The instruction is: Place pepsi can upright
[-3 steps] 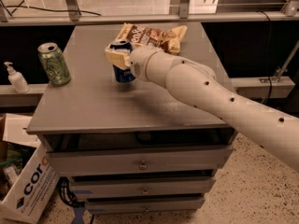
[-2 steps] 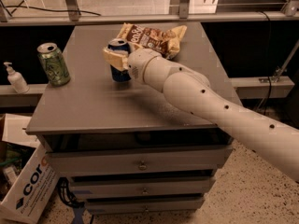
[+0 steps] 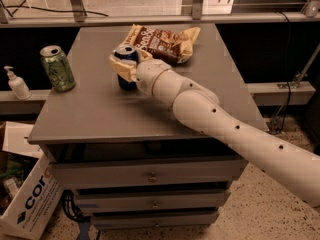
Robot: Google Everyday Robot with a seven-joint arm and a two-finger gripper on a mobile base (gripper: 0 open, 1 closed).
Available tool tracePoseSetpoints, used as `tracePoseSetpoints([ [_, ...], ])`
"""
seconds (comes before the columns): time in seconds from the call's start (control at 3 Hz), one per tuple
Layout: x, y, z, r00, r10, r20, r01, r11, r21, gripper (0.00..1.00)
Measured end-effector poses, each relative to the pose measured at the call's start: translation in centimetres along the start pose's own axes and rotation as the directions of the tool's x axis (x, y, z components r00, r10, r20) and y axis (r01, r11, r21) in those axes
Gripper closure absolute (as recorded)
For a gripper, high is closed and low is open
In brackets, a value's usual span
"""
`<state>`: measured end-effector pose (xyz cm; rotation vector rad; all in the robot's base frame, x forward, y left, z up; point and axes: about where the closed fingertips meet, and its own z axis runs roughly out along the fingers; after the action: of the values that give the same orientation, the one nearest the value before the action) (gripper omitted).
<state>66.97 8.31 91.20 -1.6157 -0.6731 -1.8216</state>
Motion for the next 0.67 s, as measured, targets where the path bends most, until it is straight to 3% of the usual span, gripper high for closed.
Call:
tracePoseSetpoints([
  [0.33,-0.36,-0.34,-0.04,0.999,-0.040,-0.017,0.041,0.9991,0.011,1.00],
  [0.67,-0.39,-0.50,-0.07,0.997,-0.073,-0.019,0.074,0.9971,0.017,0.82],
])
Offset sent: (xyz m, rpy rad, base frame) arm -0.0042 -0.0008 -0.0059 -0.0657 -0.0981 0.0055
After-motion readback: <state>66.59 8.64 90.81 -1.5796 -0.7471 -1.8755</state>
